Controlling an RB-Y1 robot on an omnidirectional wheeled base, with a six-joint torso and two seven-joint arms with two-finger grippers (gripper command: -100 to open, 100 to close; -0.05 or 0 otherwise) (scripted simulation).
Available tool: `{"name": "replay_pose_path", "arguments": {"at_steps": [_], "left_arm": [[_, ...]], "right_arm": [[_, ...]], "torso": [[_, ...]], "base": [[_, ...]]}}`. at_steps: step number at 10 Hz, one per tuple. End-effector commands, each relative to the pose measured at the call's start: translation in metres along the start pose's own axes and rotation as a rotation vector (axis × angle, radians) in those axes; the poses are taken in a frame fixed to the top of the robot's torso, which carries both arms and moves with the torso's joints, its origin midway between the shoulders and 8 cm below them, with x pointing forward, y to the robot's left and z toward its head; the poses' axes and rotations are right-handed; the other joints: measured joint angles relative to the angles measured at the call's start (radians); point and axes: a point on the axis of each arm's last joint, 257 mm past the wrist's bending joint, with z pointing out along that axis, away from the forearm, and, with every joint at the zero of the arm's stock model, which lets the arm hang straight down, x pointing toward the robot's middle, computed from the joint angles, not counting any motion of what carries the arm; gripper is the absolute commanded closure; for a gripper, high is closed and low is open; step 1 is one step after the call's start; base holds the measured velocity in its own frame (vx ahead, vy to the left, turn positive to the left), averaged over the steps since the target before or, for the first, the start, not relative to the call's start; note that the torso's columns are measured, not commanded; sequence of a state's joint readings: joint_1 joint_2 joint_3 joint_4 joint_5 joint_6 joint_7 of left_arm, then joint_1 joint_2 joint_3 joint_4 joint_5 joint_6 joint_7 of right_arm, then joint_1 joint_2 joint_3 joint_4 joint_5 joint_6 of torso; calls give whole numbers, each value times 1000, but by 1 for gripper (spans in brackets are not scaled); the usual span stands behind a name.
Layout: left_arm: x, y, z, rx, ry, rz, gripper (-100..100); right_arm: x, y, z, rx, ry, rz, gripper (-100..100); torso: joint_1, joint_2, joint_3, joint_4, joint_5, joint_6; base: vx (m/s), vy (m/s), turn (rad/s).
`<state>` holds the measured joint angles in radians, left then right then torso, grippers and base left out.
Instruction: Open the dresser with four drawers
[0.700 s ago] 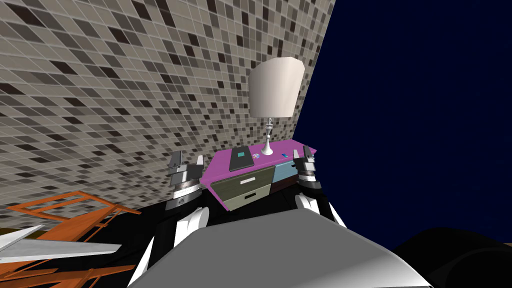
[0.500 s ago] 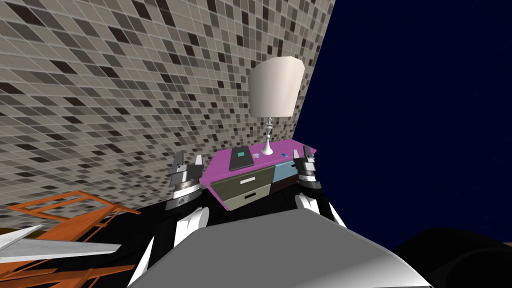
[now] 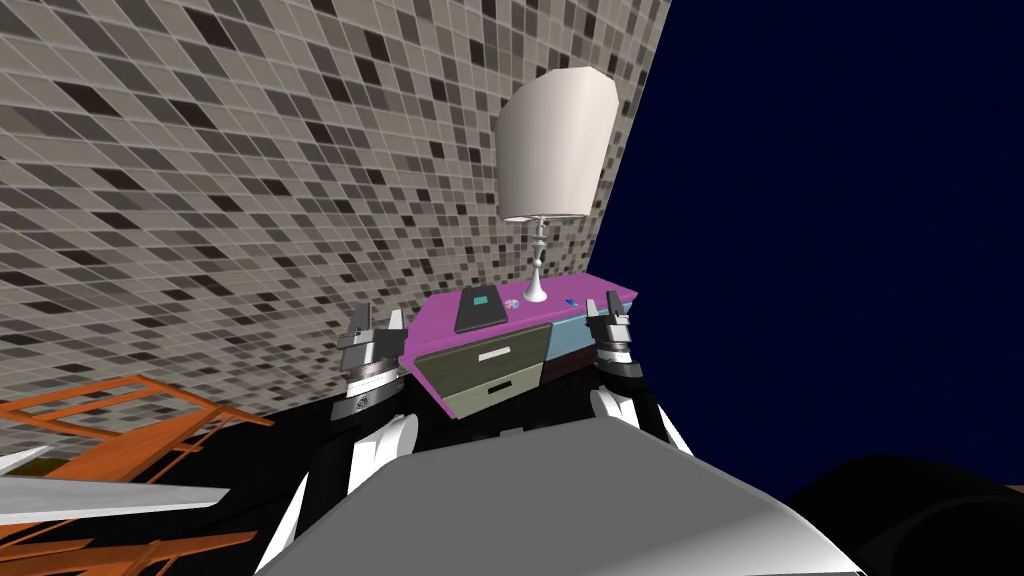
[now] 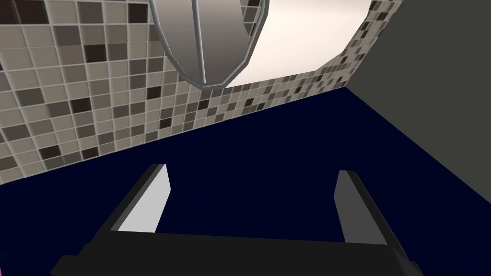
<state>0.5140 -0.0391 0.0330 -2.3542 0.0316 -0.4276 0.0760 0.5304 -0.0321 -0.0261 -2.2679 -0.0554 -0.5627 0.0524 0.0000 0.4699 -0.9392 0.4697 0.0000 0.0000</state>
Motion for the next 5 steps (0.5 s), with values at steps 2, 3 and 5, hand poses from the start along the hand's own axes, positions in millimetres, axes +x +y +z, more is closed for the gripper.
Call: {"name": "replay_pose_path", "arguments": {"at_steps": [2,3,5], "left_arm": [[0,0,0,0,0,0,0],[0,0,0,0,0,0,0],[0,0,0,-1,0,0,0]], "right_arm": [[0,0,0,0,0,0,0],[4,-3,-1,0,28,55,-100],[8,-8,-3,3,44,134,-100]], "torso": [[0,148,-295,148,0,0],[0,221,-443,221,0,0],[1,265,-531,264,0,0]], "base": [[0,0,0],[5,10,70],[-4,17,85]]}}
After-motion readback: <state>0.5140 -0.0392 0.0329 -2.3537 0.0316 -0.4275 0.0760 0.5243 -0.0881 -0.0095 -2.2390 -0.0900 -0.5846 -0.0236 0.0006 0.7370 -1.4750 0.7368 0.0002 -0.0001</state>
